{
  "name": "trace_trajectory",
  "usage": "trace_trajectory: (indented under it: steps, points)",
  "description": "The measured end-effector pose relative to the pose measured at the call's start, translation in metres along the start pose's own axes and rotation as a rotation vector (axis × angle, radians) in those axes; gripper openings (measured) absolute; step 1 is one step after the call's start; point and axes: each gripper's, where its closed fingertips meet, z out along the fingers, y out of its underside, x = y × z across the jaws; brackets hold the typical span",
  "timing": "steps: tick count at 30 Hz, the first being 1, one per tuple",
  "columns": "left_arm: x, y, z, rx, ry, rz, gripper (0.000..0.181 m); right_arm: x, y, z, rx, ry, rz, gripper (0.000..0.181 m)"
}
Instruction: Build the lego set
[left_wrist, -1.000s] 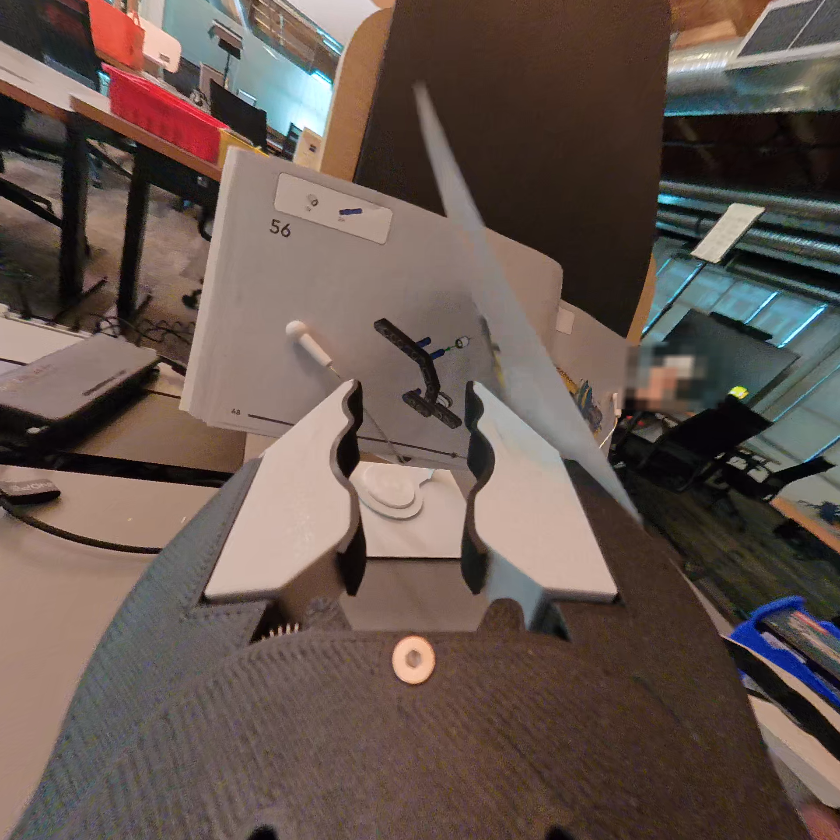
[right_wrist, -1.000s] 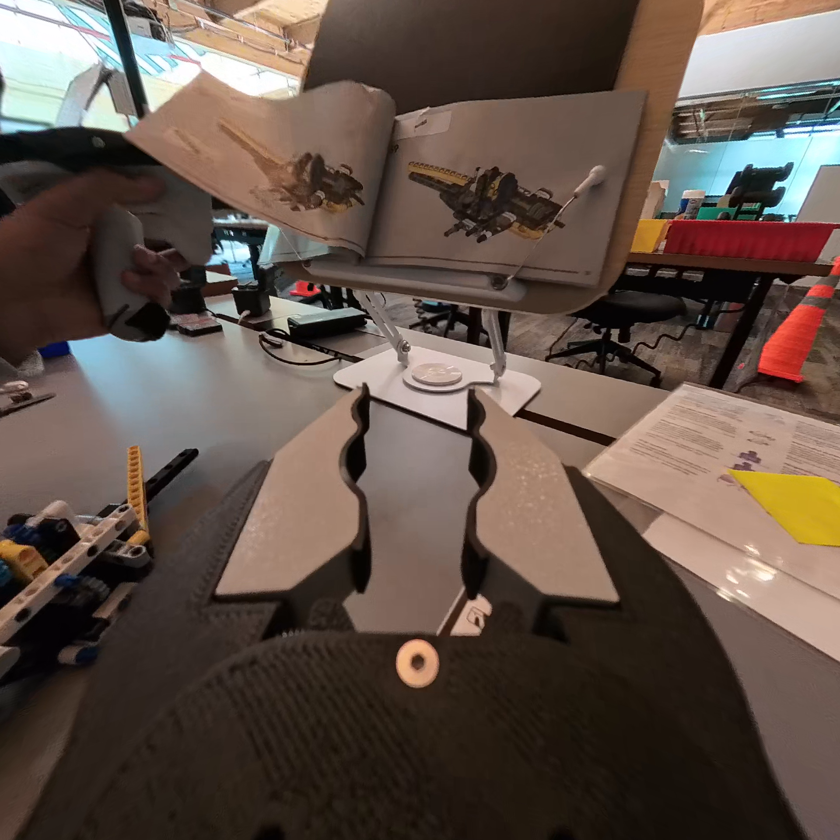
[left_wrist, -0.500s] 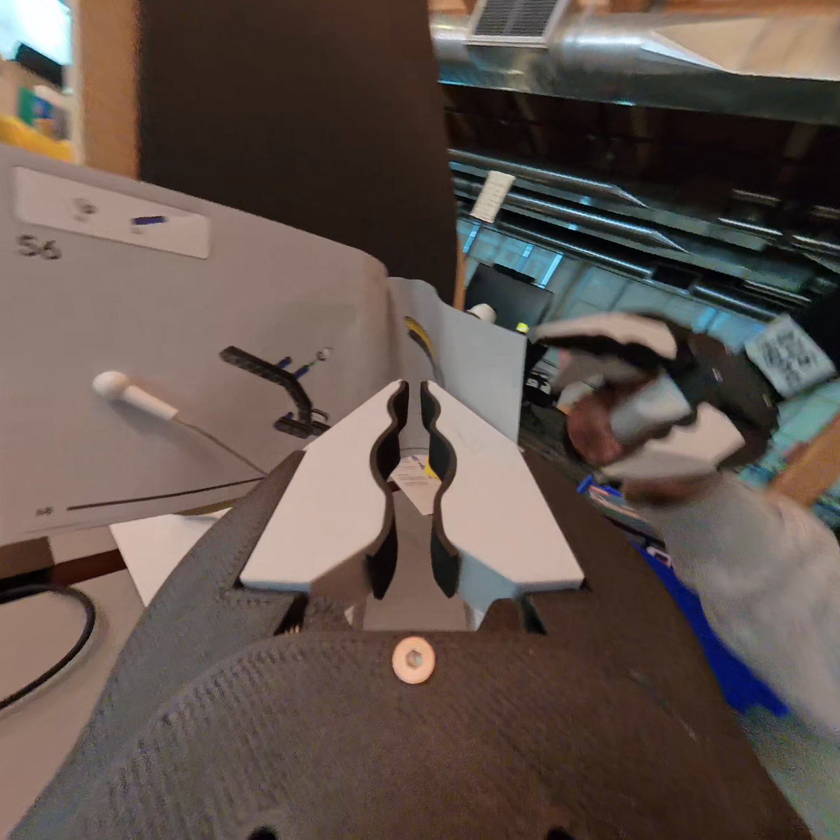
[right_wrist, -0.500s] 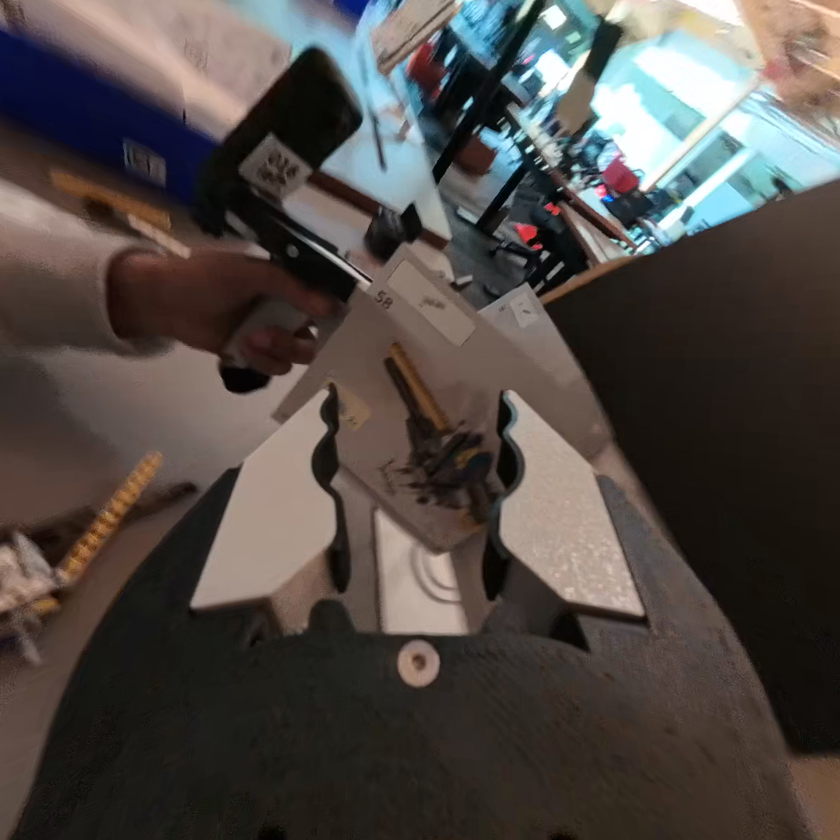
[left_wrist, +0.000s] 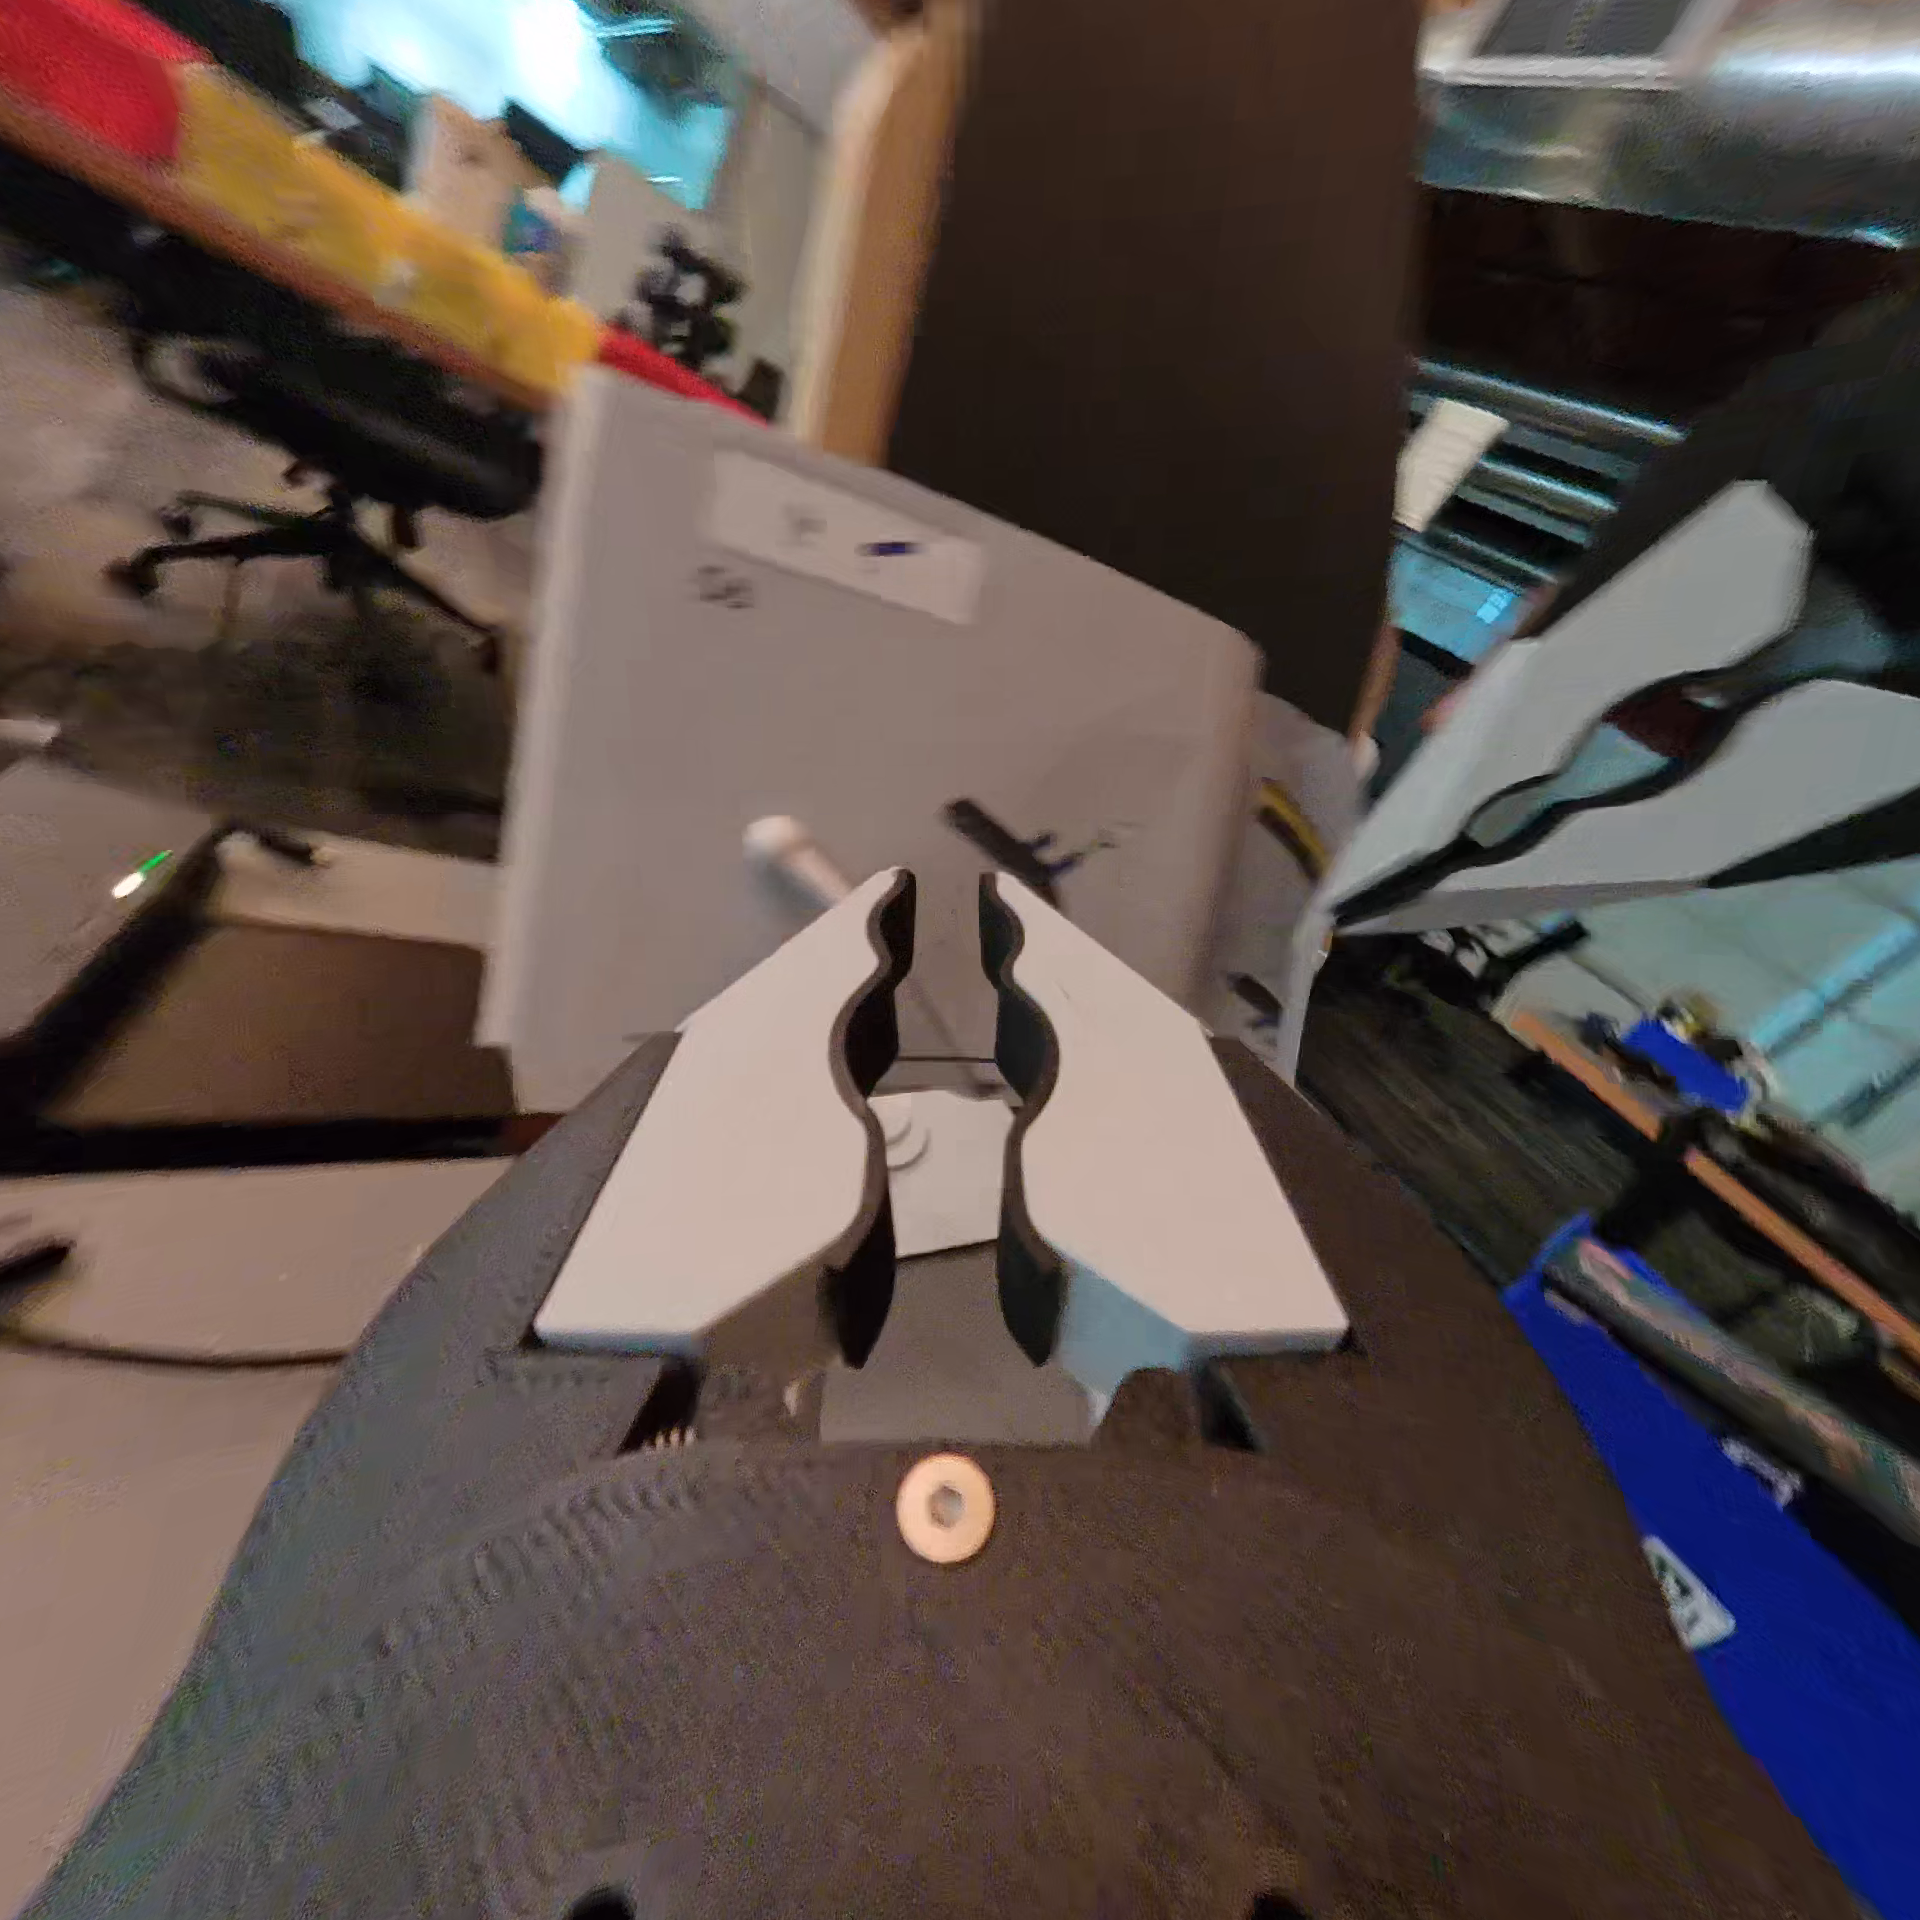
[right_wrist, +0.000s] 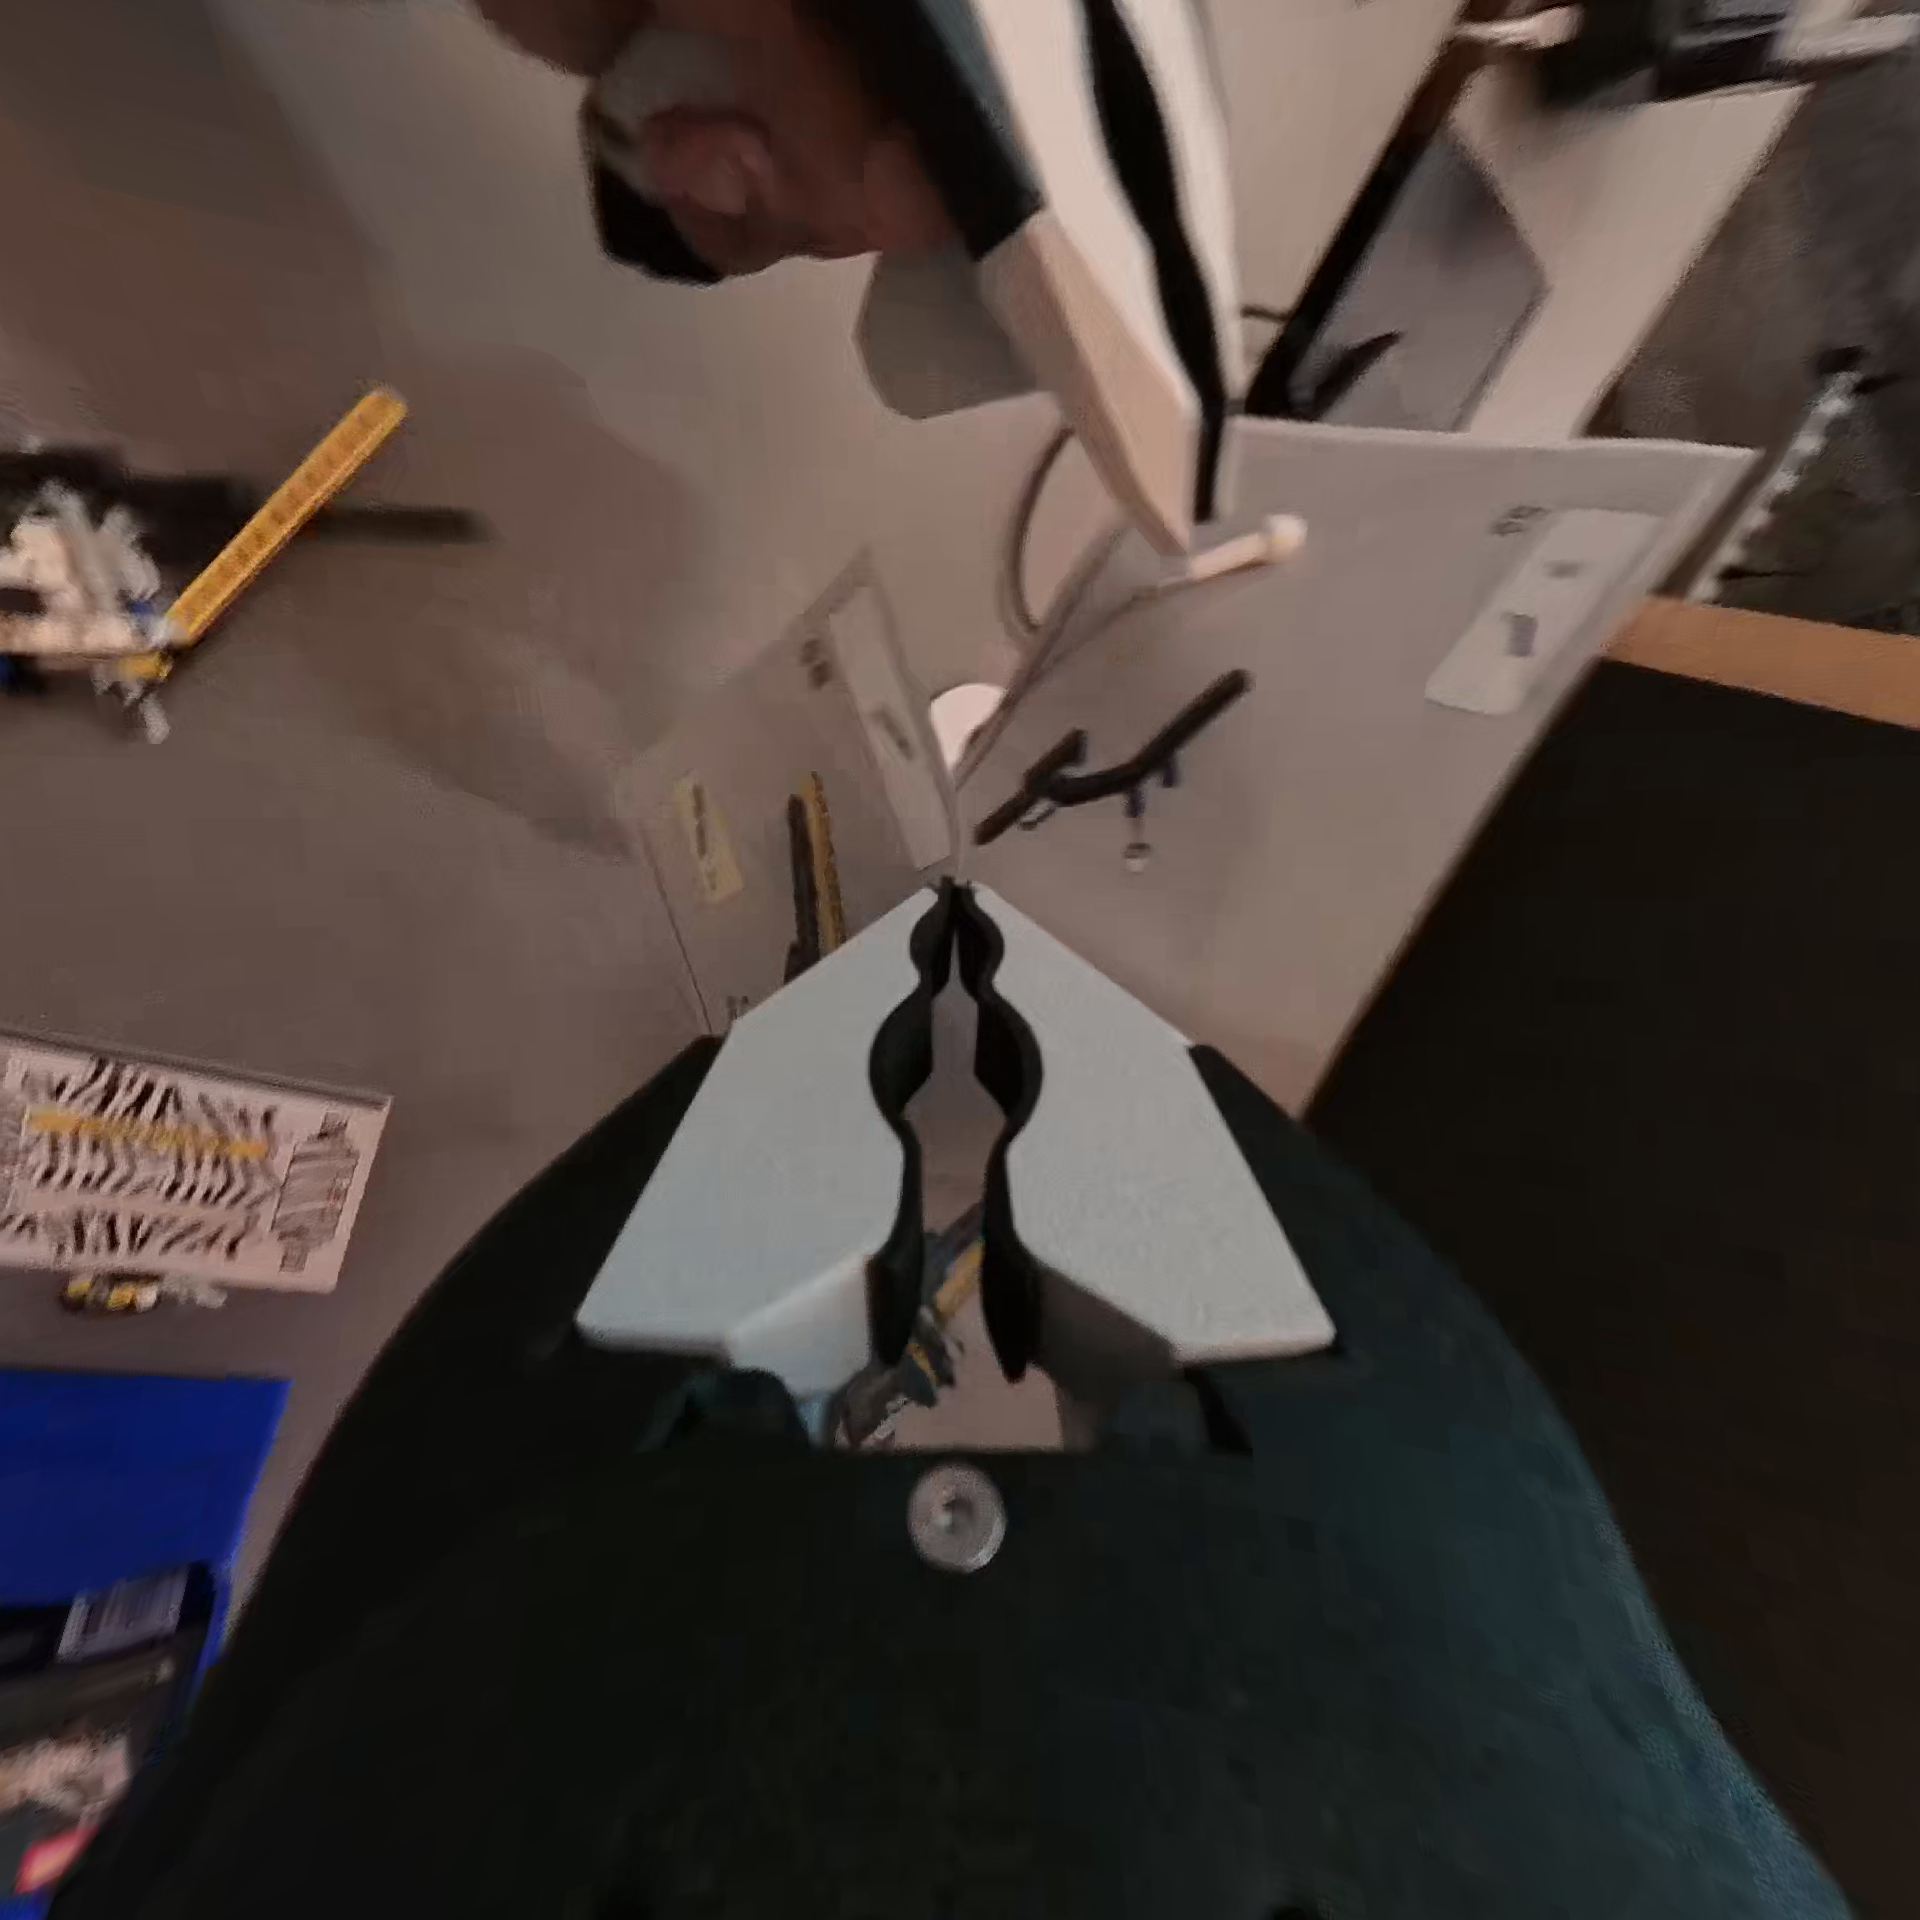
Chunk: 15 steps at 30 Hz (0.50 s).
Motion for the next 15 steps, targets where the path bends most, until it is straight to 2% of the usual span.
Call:
trace_trajectory:
  steps: [1,6,9,15]
  points:
    - [-0.009,0.000,-0.001,-0.002,-0.018,-0.045,0.011,0.010,-0.002,-0.004,0.029,0.037,0.039,0.000]
    - [-0.017,0.023,0.010,-0.111,0.007,-0.192,0.032,0.066,0.002,-0.024,0.149,0.329,0.301,0.000]
    - [-0.018,0.015,0.013,-0.064,0.008,-0.211,0.023,0.079,0.001,-0.032,0.239,0.472,0.401,0.000]
    - [-0.020,0.009,0.016,-0.039,0.006,-0.215,0.014,0.090,0.014,-0.045,0.191,0.832,0.369,0.000]
